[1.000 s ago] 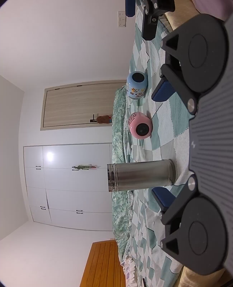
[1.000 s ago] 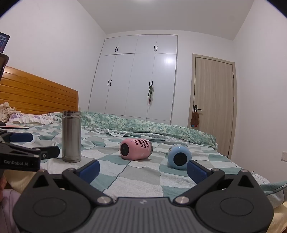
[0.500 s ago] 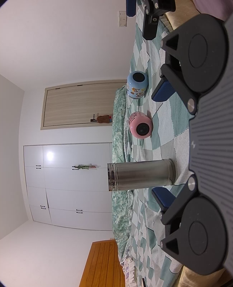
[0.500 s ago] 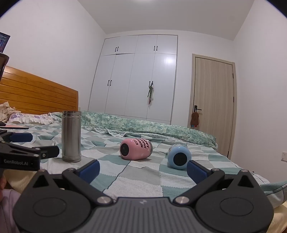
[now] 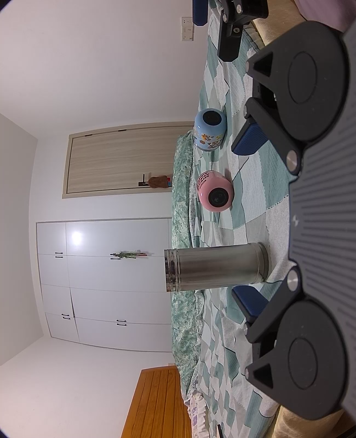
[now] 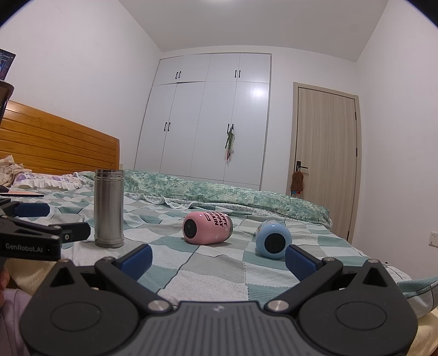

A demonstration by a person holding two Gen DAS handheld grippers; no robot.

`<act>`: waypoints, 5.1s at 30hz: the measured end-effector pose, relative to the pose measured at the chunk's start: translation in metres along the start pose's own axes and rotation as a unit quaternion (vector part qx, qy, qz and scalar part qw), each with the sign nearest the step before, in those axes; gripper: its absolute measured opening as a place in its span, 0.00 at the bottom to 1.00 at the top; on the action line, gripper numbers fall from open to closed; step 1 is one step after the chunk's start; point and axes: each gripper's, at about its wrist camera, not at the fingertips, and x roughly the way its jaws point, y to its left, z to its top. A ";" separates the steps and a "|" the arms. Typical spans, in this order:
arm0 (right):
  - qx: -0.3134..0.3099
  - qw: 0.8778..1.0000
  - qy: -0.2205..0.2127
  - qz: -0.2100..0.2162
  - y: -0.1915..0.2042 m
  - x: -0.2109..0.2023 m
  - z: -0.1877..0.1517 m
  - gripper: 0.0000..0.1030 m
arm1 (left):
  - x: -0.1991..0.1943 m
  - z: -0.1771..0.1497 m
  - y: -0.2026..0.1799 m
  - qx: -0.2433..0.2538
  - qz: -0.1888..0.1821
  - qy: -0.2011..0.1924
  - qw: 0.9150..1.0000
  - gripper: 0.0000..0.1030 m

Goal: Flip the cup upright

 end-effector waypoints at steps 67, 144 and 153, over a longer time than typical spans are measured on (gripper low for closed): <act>0.027 0.994 0.109 -0.001 -0.084 0.128 0.064 1.00 | 0.169 0.104 -0.057 0.065 -0.067 0.172 0.981 1.00; 0.102 0.979 0.171 0.038 -0.147 0.275 0.073 1.00 | 0.297 0.102 -0.115 0.163 -0.008 0.330 0.930 0.82; 0.082 0.982 0.169 0.025 -0.126 0.197 0.090 1.00 | 0.212 0.111 -0.121 0.150 -0.034 0.288 0.945 0.81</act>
